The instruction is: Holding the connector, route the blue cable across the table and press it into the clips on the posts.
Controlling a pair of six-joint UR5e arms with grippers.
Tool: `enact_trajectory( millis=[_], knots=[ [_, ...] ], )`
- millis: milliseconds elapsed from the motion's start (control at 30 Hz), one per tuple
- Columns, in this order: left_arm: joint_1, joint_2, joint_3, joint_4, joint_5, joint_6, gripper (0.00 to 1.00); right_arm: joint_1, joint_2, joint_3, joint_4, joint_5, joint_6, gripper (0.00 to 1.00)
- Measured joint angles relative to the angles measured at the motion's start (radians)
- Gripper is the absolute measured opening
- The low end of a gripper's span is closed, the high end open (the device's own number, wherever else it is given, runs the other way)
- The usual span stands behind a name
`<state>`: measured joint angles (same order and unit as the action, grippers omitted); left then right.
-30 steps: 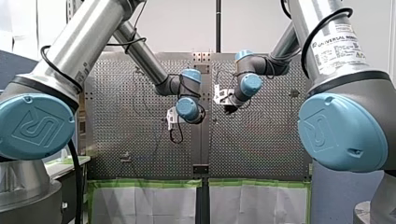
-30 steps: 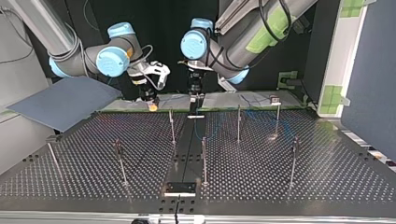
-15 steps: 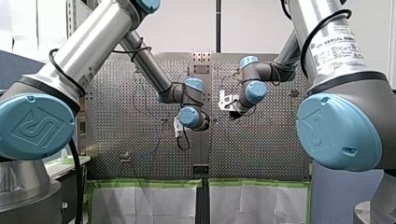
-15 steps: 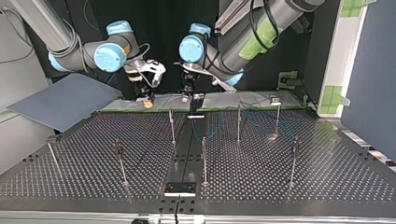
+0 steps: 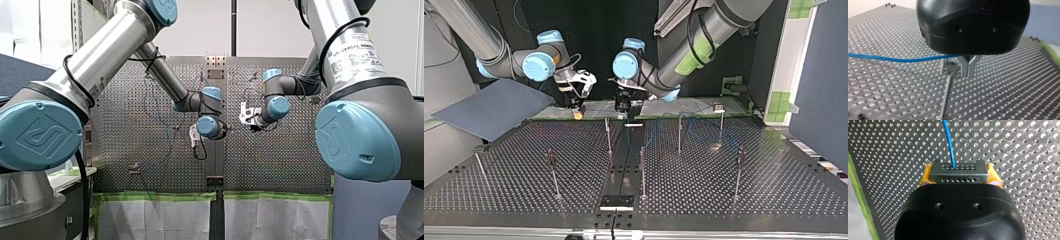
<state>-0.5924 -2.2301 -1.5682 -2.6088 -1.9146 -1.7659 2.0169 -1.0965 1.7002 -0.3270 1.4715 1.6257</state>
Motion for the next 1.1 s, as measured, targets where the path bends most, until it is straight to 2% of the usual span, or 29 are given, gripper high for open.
enact_trajectory(
  millis=[267, 433, 800, 1100],
  knots=[
    [0.013, -0.002, 0.019, 0.005, 0.003, 0.002, 0.0, -0.008, 0.023, -0.013, -0.017, -0.02, 0.002, 0.0],
    [0.028, -0.027, 0.026, 0.002, 0.017, 0.006, 0.0, -0.01, 0.051, -0.033, -0.018, -0.028, 0.004, 0.0],
    [0.071, -0.049, 0.096, -0.015, 0.053, 0.016, 0.02, -0.029, 0.061, -0.072, -0.017, -0.039, 0.015, 0.0],
    [0.104, -0.097, 0.153, -0.051, 0.083, 0.023, 0.02, -0.046, 0.075, -0.105, -0.014, -0.051, 0.02, 0.0]
  ],
)
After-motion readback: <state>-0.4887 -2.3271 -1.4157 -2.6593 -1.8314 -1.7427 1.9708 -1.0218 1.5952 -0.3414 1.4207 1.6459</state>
